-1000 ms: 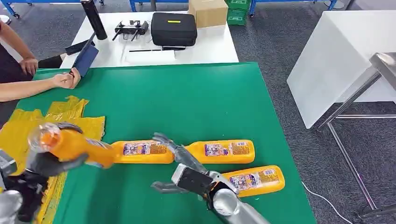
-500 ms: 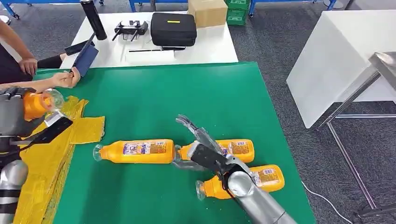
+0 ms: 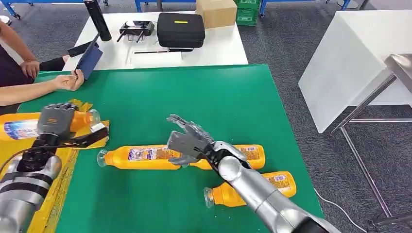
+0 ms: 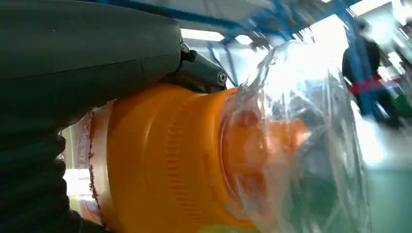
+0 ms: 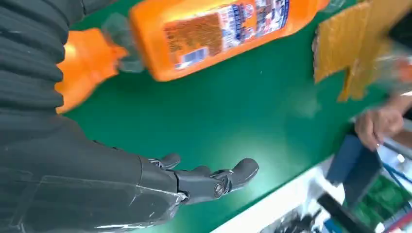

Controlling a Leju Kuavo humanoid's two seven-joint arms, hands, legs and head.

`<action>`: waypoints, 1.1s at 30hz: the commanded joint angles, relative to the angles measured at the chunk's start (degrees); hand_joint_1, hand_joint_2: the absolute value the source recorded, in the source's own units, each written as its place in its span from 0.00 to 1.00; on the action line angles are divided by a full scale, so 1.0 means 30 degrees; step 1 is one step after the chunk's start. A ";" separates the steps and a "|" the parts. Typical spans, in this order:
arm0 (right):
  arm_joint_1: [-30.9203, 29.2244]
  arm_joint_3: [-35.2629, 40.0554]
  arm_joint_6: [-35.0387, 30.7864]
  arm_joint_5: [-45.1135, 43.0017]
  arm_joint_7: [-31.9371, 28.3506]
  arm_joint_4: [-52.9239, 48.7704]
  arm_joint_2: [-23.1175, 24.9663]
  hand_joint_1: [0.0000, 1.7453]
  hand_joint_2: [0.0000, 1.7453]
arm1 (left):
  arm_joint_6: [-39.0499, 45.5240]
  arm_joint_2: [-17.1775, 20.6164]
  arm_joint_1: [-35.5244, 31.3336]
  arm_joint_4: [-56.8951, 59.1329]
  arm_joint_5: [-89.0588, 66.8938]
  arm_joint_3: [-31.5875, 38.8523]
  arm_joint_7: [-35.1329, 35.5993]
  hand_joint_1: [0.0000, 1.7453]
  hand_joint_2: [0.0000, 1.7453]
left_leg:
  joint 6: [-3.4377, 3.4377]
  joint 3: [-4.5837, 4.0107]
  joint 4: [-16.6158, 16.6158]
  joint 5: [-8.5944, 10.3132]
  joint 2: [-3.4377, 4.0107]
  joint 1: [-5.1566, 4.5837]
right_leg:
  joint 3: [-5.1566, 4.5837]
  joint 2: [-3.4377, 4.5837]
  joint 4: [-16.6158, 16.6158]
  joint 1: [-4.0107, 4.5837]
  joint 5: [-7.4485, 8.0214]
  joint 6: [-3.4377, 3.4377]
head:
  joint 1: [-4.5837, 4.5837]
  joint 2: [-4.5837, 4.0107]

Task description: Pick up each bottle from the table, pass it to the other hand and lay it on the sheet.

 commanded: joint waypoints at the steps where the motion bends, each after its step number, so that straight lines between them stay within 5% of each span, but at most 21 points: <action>1: -0.3282 0.2467 0.0368 0.0500 0.0755 0.6842 0.2809 0.00 1.00 | -0.2595 -0.2704 -0.4219 0.9006 0.1260 -0.2493 -0.1442 1.00 1.00 | -0.0032 0.0011 0.0021 -0.0004 -0.0028 0.0005 | 0.0037 -0.0060 0.0023 0.0005 -0.0023 -0.0005 | 0.0007 0.0000; 14: -0.4027 0.5207 0.0942 -0.0911 0.1989 0.7663 0.3792 0.00 1.00 | -0.7718 -0.2290 -0.5593 1.1035 0.3617 -0.2230 -0.3636 1.00 1.00 | -0.0033 -0.0044 0.0024 -0.0001 0.0004 0.0001 | -0.0021 -0.0021 0.0039 0.0011 -0.0008 -0.0005 | 0.0000 0.0000; 15: -0.4007 0.5660 0.1120 -0.1225 0.2211 0.7375 0.3792 0.00 1.00 | -0.8316 -0.2388 -0.5783 1.1145 0.3965 -0.2061 -0.3824 0.07 1.00 | -0.0048 -0.0032 0.0047 -0.0018 0.0037 0.0010 | -0.0015 0.0001 0.0058 0.0020 -0.0016 -0.0011 | 0.0000 0.0000; 16: -0.4033 0.6267 0.1123 -0.1624 0.2645 0.7217 0.3792 0.00 1.00 | -0.8972 -0.2378 -0.5918 1.1152 0.4279 -0.1995 -0.3949 0.00 1.00 | -0.0030 -0.0051 0.0025 -0.0003 0.0015 -0.0003 | -0.0038 -0.0007 0.0048 0.0007 -0.0006 -0.0003 | 0.0000 0.0000; 26: -0.4261 0.9961 0.1625 -0.2056 0.4326 0.8446 0.3792 0.00 1.00 | -1.1203 -0.1598 -0.6456 1.1310 0.6099 -0.2100 -0.4928 0.00 1.00 | -0.0030 -0.0042 0.0024 -0.0003 0.0016 0.0000 | -0.0041 -0.0004 0.0080 0.0011 -0.0006 -0.0003 | 0.0000 0.0000; 33: -0.4177 1.0009 0.1538 -0.2032 0.4309 0.8529 0.3792 0.00 1.00 | -1.1243 -0.1615 -0.6499 1.1310 0.6116 -0.2118 -0.4920 0.00 1.00 | -0.0046 -0.0031 0.0032 0.0005 -0.0006 0.0008 | -0.0023 -0.0037 0.0084 0.0018 -0.0011 -0.0005 | 0.0000 0.0000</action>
